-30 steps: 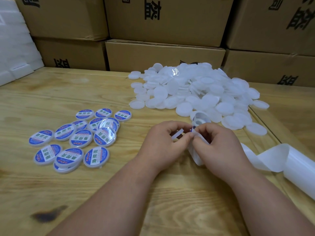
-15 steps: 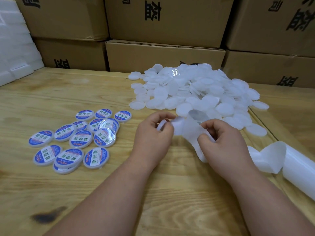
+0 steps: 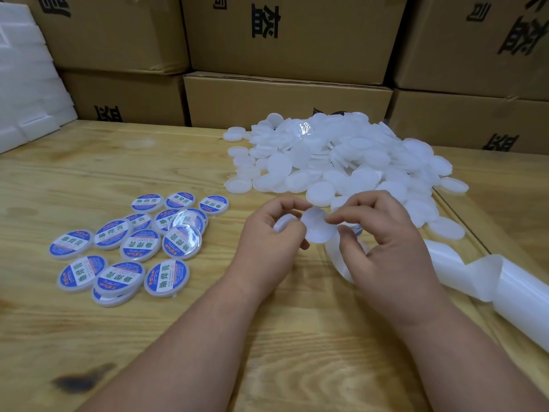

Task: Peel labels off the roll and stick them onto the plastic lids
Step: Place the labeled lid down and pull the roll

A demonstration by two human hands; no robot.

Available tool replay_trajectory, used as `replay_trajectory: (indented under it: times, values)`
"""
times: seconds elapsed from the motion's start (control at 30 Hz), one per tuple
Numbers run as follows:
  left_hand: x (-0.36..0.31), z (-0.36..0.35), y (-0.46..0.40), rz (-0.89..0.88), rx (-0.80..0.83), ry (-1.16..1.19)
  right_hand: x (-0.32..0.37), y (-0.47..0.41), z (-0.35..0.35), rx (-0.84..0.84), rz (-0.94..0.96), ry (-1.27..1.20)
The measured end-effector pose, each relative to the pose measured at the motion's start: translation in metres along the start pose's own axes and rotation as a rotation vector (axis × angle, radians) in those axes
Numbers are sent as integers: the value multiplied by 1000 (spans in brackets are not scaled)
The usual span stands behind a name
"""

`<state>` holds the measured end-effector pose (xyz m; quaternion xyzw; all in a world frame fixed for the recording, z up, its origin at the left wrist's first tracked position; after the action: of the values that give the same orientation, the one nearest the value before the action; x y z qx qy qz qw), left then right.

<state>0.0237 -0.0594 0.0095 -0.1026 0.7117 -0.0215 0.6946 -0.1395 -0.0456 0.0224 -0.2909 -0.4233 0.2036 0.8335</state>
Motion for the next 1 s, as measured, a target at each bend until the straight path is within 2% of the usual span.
replay_trajectory:
  times: [0.77, 0.9, 1.0]
  values:
    - [0, 4, -4, 163, 123, 283, 8, -1, 2, -78, -84, -69]
    - [-4, 2, 0, 208, 176, 418, 14, -1, 3, -124, -77, -86]
    - [-4, 2, 3, 247, 183, 516, 17, 0, 5, -170, -138, -147]
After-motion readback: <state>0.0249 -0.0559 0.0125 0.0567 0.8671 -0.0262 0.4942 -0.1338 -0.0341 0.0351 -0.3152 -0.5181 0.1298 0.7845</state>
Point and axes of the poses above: each hand's wrist, its own y-axis away from the middle knuckle, its own z-axis out of the back of the hand, x = y × z, the point moved 1 cm from there along -y, towards the middle knuckle, and after that the axes turned 2 degrees about -x, right-handed, at the moved point
